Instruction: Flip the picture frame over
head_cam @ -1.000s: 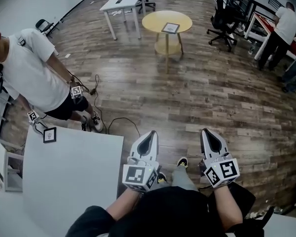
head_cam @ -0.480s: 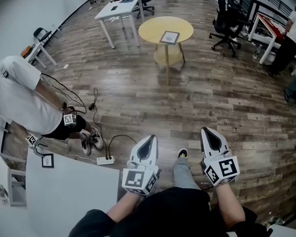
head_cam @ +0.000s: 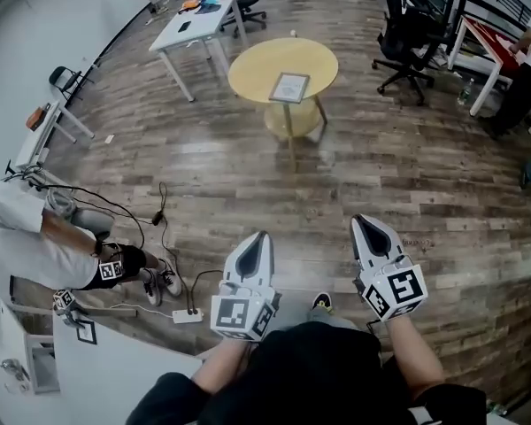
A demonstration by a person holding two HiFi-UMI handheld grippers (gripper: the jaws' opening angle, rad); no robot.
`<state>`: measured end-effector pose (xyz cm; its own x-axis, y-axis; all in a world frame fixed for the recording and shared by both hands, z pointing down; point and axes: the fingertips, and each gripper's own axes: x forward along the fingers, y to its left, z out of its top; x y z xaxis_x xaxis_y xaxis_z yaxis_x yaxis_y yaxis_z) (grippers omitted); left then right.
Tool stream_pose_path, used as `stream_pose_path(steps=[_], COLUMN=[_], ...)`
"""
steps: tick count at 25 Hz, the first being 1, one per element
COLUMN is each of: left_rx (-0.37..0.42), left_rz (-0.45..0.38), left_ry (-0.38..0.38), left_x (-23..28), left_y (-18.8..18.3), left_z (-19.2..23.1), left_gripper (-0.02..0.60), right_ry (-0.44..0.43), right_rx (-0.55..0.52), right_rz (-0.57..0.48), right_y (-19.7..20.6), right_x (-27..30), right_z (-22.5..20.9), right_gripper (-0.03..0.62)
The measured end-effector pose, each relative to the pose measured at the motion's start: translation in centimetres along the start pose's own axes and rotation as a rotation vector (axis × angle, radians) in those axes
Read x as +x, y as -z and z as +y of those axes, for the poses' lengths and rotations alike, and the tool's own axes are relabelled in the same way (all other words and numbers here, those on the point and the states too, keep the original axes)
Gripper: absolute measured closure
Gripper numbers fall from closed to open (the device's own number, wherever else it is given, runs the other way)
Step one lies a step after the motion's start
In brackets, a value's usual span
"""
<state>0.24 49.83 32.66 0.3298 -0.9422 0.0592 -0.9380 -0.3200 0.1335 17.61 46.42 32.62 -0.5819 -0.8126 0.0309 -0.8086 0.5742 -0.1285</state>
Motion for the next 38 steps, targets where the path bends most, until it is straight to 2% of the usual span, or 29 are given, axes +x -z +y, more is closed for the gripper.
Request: stream_pose_path(steps=[9, 17, 20, 25, 32, 38], left_rx=[0.015, -0.007, -0.014, -0.02, -0.04, -0.039], left_rz=[0.034, 0.037, 0.051, 0.054, 0.077, 0.117], left_ry=[0.004, 0.037, 0.071, 0.123, 0.142, 0.13], left_x=[12.4, 26.9, 31.3, 37.8, 45.0, 50.7], left_y=[1.2, -1.3, -2.0, -2.0, -2.7, -1.7], left_z=[5.2, 14.5, 17.8, 22.8, 26.5, 29.3], left_gripper=[0.558, 0.558, 0.558, 0.558, 0.558, 0.558], right_ry=[0.004, 0.012, 0.012, 0.039, 0.096, 0.079], right_rx=[0.042, 0.05, 0.075, 0.042, 0.064, 0.062], right_rz=[0.031, 0.075, 0.1, 0.118, 0.155, 0.233], right_y=[1.6, 0.6, 1.0, 1.3, 0.9, 3.7], right_x=[11.2, 27.3, 33.1, 40.7, 47.6, 52.7], right_z=[-6.8, -11.5, -12.2, -14.3, -18.5, -21.2], right_gripper=[0.576, 0.576, 0.576, 0.576, 0.576, 0.576])
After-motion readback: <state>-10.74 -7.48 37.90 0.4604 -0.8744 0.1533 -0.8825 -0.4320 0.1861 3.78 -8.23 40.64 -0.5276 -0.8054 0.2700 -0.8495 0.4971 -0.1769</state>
